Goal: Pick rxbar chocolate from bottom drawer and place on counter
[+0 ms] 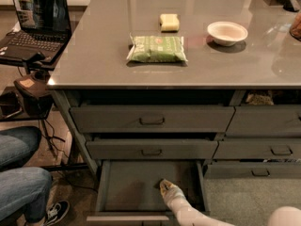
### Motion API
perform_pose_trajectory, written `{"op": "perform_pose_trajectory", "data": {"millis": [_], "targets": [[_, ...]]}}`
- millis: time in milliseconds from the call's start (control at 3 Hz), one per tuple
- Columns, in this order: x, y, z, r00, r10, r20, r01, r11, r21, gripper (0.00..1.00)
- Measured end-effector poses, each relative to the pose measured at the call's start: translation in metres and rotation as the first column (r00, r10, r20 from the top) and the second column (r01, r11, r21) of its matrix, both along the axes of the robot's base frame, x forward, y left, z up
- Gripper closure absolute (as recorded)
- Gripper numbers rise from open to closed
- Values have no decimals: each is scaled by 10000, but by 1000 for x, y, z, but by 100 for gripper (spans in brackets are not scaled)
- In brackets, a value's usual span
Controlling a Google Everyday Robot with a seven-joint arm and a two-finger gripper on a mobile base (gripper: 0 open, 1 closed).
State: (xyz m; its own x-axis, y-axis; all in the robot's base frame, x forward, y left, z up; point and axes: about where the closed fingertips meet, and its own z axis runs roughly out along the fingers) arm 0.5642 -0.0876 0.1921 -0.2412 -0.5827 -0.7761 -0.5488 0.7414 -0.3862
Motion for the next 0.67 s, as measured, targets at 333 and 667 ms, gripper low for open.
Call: {"op": "perform_pose_trajectory", "data": {"millis": [333,667], "targets": [[-7,6,58,9952,-258,942,325,9970,-709,100],[-7,33,139,9858,-23,1680,300,9863,-1624,100]]}}
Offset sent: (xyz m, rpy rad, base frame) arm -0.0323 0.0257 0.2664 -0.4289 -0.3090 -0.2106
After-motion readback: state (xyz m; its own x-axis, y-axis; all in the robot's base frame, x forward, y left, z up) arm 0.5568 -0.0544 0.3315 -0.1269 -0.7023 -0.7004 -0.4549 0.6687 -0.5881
